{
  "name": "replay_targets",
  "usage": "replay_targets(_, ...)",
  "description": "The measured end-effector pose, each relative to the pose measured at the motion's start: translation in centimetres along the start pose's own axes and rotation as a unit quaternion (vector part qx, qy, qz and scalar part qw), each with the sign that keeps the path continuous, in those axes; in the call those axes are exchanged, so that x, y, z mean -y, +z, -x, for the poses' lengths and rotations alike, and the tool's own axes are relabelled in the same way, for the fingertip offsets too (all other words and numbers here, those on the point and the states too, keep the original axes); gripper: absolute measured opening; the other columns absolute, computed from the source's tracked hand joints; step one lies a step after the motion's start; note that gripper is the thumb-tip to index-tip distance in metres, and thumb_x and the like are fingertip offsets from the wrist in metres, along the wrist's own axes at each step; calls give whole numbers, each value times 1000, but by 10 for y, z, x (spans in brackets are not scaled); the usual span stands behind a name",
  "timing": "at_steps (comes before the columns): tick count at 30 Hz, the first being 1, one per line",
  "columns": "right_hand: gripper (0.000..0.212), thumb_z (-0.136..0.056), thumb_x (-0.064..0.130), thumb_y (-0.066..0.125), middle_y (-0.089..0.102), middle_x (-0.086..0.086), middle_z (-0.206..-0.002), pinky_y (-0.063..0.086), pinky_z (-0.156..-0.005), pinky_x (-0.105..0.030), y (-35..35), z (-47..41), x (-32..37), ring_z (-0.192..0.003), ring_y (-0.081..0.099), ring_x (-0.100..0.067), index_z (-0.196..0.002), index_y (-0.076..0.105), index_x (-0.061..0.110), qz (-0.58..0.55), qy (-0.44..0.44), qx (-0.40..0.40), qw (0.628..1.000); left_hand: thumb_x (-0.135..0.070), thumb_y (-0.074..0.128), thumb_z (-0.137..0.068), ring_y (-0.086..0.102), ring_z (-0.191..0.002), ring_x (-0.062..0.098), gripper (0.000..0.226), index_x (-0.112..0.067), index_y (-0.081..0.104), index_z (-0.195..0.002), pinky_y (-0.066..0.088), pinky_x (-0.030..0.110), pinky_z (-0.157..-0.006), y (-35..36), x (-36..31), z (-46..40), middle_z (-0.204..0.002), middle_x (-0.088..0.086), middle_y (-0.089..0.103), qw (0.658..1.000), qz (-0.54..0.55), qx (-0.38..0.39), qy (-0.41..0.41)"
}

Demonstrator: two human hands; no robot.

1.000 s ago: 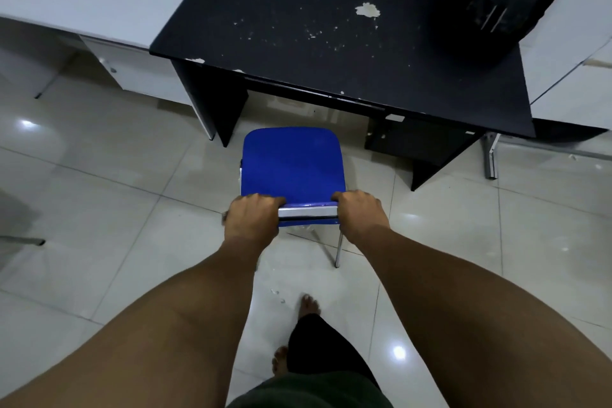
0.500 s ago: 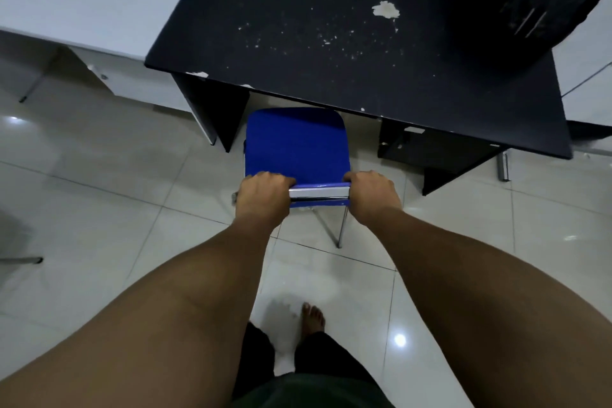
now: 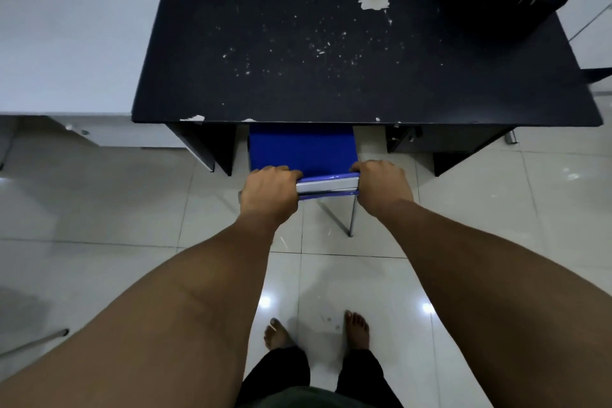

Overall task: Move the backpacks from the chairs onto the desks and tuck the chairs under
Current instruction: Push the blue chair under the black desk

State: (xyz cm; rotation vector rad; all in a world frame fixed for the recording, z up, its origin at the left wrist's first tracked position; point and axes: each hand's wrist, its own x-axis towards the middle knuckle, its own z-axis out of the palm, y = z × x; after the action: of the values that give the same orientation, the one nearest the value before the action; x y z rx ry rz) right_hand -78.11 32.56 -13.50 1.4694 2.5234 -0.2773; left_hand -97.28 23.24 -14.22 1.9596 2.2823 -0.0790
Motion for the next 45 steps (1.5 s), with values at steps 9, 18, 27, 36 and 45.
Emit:
replay_targets(9, 30, -80, 18, 73, 68, 2, -88, 56, -75, -38, -11, -51, 18, -78, 62, -20, -105, 64, 30, -10, 31, -3, 999, -36, 60, -89, 55, -70, 13, 24, -34, 63, -112, 44, 29, -59, -10, 33, -52, -84, -8, 63, 1000, -5, -2, 19)
replay_targets(18, 32, -83, 10, 66, 63, 0, -91, 48, -74, -35, -16, -88, 50, -80, 56, -21, -111, 63, 27, -36, 22, -8, 999, -40, 61, -85, 63, -83, 21, 27, -38, 64, -111, 42, 30, -63, -24, 87, -89, -93, -7, 68, 999, -35, -13, 38)
replay_targets(27, 45, -78, 4, 65, 68, -7, -103, 56, -78, -42, -47, -108, 47, -92, 65, -29, -117, 66, 26, -40, 14, 24, 999, -40, 66, -83, 62, -74, 22, 21, -36, 66, -104, 49, 35, -66, -33, 82, -110, -82, -5, 64, 1000, -20, 1, -9)
replay_targets(36, 36, -86, 2, 63, 65, -10, -105, 50, -71, -38, -48, -94, 48, -91, 65, -30, -117, 65, 20, 14, 14, 47, 999, -32, 63, -83, 61, -74, 22, 21, -32, 65, -104, 41, 32, -61, -28, 74, -89, -81, -3, 64, 1000, -19, -21, 7)
replay_targets(45, 24, -90, 9, 61, 67, -7, -98, 50, -73, -36, -48, -107, 28, -88, 65, -30, -110, 67, 21, 44, 37, 10, 998, -32, 60, -87, 61, -75, 21, 24, -32, 63, -111, 35, 31, -61, -26, 49, -99, -87, -3, 67, 1000, -16, -26, -5)
